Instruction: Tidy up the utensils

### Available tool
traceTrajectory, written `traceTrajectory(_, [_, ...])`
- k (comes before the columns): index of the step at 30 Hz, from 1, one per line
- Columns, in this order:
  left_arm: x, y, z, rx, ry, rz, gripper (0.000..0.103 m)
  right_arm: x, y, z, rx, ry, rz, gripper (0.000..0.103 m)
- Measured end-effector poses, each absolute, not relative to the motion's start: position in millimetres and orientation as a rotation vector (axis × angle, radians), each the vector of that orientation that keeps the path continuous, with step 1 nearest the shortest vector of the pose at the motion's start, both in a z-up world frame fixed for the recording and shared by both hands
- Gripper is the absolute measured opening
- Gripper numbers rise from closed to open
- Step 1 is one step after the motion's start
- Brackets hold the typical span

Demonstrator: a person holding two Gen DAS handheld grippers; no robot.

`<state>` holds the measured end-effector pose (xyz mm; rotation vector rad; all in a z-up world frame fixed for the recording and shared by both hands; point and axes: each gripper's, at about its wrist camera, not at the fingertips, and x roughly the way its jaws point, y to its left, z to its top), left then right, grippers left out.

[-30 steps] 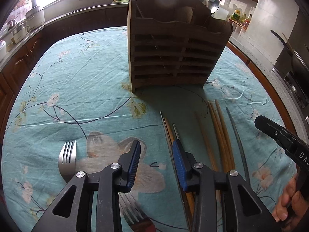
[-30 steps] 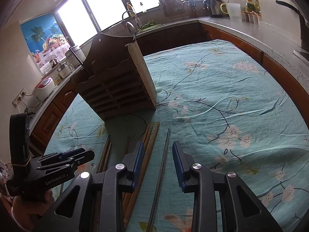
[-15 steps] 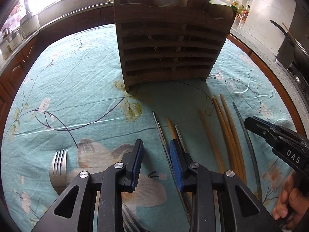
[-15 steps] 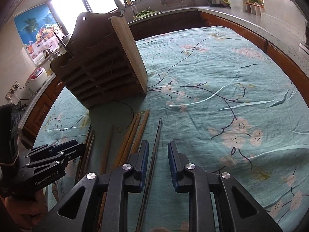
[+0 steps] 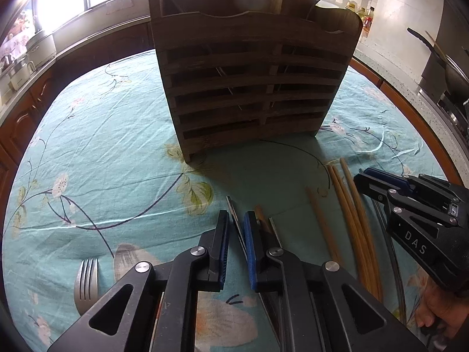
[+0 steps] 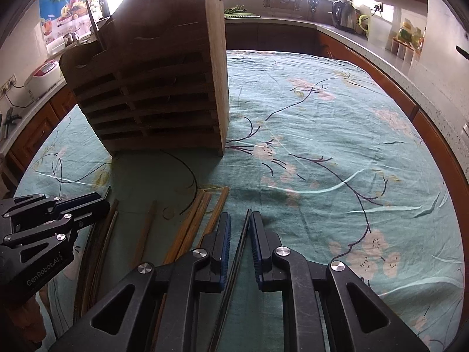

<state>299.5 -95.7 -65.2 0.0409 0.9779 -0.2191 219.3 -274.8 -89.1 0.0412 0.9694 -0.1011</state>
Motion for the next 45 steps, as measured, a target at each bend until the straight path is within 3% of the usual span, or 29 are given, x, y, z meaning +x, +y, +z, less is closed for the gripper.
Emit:
traceTrajectory(2, [299, -96, -66, 0.042, 0.973, -0.221, 0.006, 218, -274, -89, 0.033, 0.968, -0.100, 0.006])
traceTrajectory(5, [299, -91, -65, 0.009, 0.980, -0.227, 0.004, 216, -279, -89, 0.078, 0.962, -0.091, 0.005])
traceTrajectory(21, [240, -43, 8, -0.204, 0.826, -0.319, 0.003, 170, -280, -14, 0.198, 0.787, -0.015, 0.004])
traceTrajectory(35, [164, -9, 67, -0.238, 0.664, -0.361, 0.002, 125, -273, 59, 0.218, 0.610, 0.038, 0.004])
traceTrajectory(45, [151, 0, 85, -0.242, 0.600, -0.376, 0.002, 121, -272, 85, 0.220, 0.539, 0.057, 0.004])
